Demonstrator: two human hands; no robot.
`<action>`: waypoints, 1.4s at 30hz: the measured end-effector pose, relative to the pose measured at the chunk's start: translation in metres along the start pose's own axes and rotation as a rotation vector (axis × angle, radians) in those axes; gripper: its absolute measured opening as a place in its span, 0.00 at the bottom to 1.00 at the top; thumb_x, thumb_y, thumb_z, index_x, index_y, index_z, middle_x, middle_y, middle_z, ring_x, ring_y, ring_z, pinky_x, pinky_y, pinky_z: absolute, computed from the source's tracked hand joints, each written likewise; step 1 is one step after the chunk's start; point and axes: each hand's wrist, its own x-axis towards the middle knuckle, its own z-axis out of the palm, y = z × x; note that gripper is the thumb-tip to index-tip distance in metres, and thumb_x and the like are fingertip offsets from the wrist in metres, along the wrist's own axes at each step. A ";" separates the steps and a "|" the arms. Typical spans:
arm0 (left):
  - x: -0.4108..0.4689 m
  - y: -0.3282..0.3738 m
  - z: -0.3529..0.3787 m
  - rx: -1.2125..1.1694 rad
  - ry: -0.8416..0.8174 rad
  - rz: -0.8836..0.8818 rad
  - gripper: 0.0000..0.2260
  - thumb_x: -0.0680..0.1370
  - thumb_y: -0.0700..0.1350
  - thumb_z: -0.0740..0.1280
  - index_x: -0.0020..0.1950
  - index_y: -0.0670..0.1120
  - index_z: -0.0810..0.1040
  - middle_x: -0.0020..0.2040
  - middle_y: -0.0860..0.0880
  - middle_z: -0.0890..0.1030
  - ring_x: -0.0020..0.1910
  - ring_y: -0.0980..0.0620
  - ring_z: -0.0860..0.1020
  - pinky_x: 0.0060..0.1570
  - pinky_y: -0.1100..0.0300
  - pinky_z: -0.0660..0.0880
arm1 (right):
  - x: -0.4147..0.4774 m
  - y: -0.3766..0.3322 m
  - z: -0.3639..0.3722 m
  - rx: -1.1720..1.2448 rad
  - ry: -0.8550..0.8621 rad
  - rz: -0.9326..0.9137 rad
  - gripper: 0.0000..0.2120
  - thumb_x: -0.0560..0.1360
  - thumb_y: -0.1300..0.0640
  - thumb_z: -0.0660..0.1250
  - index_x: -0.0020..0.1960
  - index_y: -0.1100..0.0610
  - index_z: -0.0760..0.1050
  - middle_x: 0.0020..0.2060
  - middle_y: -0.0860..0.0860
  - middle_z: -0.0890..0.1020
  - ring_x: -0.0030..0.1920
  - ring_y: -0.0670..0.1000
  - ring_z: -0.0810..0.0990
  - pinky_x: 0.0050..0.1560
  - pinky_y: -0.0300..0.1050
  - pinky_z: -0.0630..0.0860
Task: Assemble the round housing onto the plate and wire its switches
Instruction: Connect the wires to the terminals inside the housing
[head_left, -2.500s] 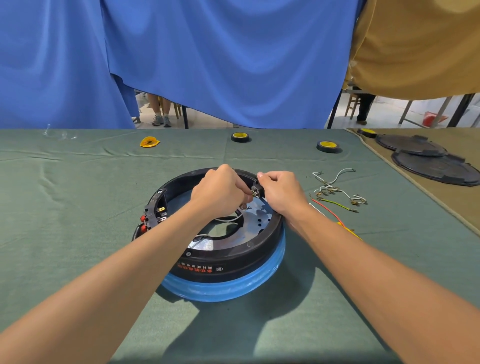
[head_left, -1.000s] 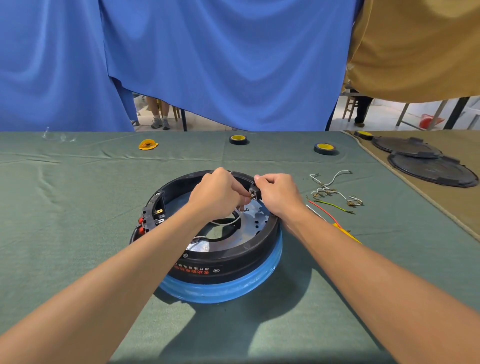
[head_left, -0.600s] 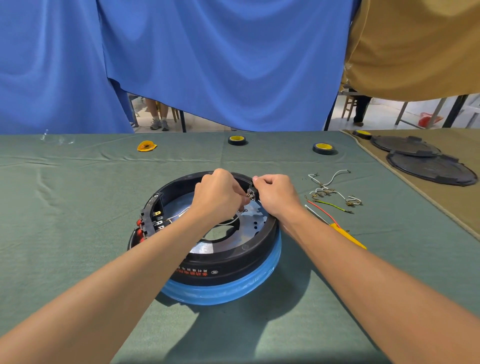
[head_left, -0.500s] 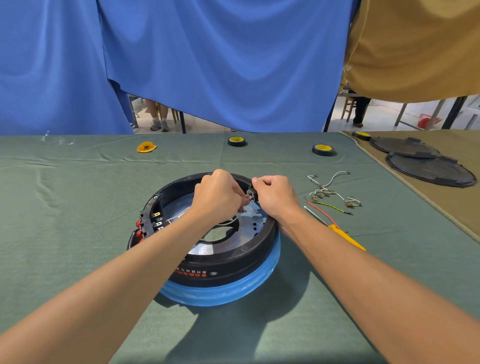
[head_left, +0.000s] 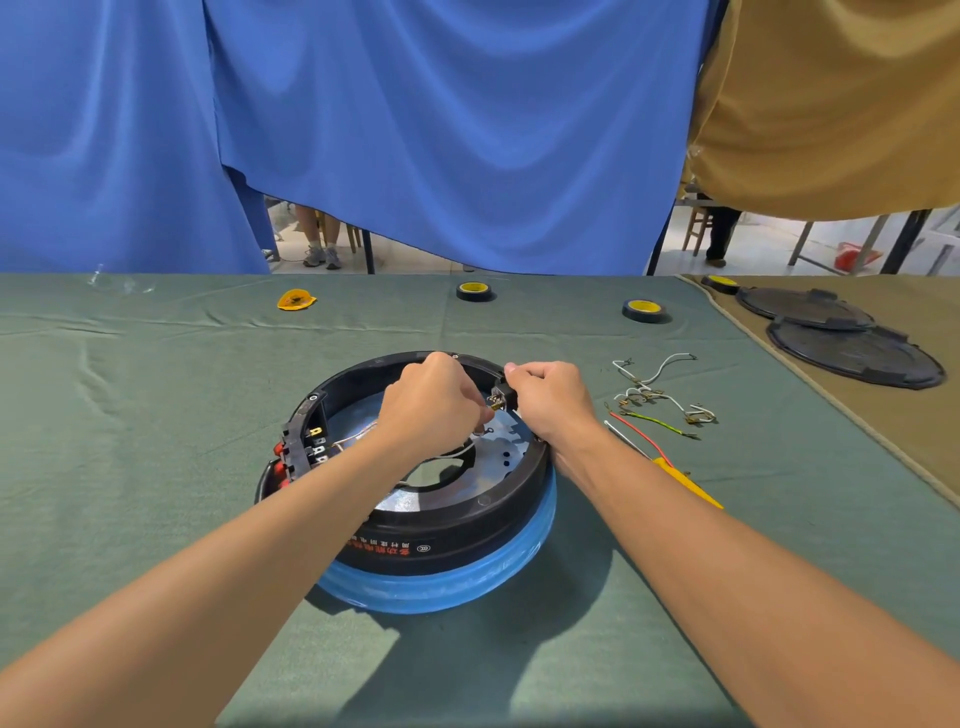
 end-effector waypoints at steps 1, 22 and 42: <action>0.000 0.000 0.001 0.007 0.011 0.012 0.05 0.77 0.45 0.73 0.48 0.46 0.87 0.47 0.46 0.85 0.49 0.45 0.81 0.54 0.48 0.79 | 0.000 0.000 0.000 0.062 -0.010 0.027 0.16 0.79 0.56 0.63 0.41 0.69 0.77 0.31 0.62 0.70 0.37 0.54 0.70 0.40 0.50 0.70; 0.006 0.002 0.010 0.001 0.080 0.053 0.03 0.76 0.41 0.73 0.47 0.45 0.87 0.41 0.45 0.85 0.46 0.45 0.81 0.47 0.53 0.79 | -0.007 -0.006 0.000 0.265 -0.017 0.136 0.15 0.73 0.64 0.64 0.57 0.72 0.74 0.55 0.70 0.76 0.56 0.70 0.76 0.52 0.72 0.73; -0.003 0.007 0.012 0.175 0.069 0.137 0.05 0.77 0.45 0.71 0.49 0.46 0.86 0.44 0.43 0.83 0.48 0.42 0.79 0.48 0.52 0.77 | -0.010 0.010 -0.008 0.035 0.112 0.002 0.13 0.74 0.57 0.70 0.33 0.62 0.77 0.28 0.52 0.76 0.31 0.50 0.73 0.34 0.41 0.70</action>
